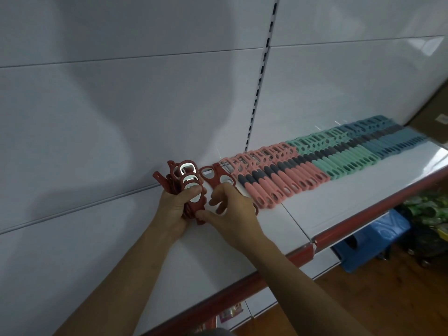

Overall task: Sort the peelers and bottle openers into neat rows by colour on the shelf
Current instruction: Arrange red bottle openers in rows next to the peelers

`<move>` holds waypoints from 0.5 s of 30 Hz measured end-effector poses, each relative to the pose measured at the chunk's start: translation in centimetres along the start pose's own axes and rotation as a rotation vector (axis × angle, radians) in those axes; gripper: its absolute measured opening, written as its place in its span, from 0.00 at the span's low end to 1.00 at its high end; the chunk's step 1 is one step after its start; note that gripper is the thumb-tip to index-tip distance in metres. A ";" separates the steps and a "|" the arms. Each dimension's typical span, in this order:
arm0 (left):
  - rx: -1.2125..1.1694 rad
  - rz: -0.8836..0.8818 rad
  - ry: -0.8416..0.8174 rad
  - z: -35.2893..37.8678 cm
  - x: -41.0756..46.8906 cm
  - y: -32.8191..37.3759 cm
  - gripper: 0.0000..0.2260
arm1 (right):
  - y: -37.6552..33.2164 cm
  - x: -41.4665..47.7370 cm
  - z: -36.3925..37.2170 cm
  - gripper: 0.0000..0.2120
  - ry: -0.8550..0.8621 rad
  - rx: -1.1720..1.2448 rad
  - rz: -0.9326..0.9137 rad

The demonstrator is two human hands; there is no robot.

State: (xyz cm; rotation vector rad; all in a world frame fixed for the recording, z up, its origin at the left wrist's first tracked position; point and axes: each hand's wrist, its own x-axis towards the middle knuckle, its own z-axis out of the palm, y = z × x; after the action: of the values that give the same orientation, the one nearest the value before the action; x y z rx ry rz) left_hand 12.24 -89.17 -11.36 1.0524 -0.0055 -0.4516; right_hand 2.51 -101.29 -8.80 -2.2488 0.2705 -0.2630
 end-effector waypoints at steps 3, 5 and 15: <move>-0.052 0.010 0.000 0.1 -0.1 0.2 0.15 | -0.5 0.8 0.9 0.16 0.006 0.112 0.076; -0.087 -0.012 -0.012 0.3 -0.1 0.4 0.16 | -0.2 0.5 0.9 0.14 0.027 0.174 0.077; -0.069 -0.096 0.050 0.3 -0.1 0.5 0.15 | 2.8 -2.1 -0.8 0.06 0.230 -0.082 0.099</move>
State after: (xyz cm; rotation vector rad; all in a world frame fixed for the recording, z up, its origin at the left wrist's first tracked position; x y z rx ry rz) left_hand 12.27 -89.24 -10.77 0.9990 0.1047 -0.5086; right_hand 0.03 -103.04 -10.66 -2.2784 0.5211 -0.4663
